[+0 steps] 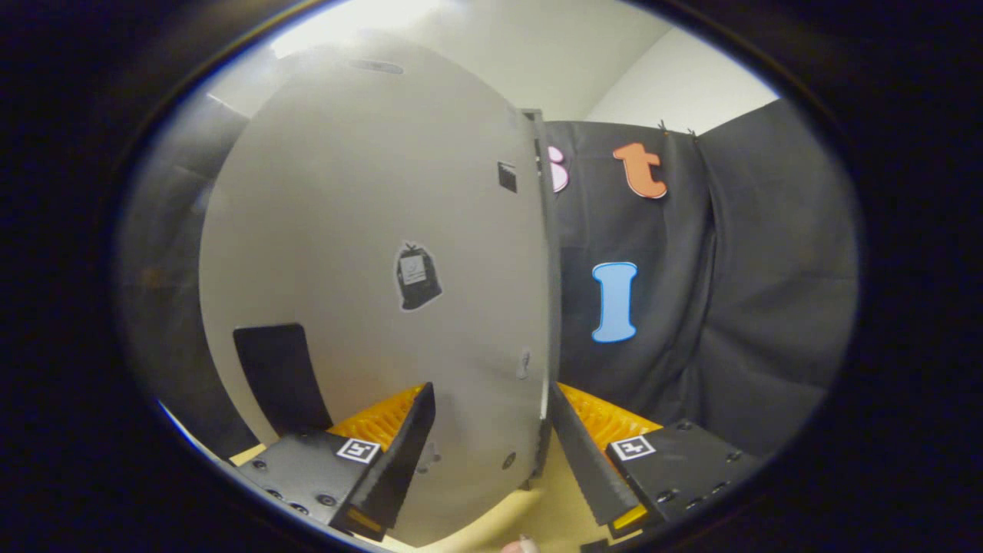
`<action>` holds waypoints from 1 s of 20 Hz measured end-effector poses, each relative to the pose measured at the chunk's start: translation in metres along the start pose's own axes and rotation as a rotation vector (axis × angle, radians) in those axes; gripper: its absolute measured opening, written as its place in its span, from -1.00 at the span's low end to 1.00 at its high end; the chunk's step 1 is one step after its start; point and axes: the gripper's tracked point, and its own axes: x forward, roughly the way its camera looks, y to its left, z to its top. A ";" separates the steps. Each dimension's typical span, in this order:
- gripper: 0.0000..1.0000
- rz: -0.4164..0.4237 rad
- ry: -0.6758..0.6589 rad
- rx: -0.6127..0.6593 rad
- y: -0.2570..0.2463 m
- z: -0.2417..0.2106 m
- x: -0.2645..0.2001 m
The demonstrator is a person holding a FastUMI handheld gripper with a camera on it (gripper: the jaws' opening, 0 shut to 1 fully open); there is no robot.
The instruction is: Open the shoe cabinet door, grab the shoes and put them into the shoe cabinet, then close the shoe cabinet door.
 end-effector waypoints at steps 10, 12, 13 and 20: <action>0.88 0.063 -0.005 -0.014 0.125 -0.019 0.114; 0.87 0.050 -0.014 -0.025 0.130 -0.018 0.117; 0.87 0.043 -0.020 -0.033 0.130 -0.017 0.121; 0.87 0.012 -0.011 -0.012 0.138 -0.019 0.156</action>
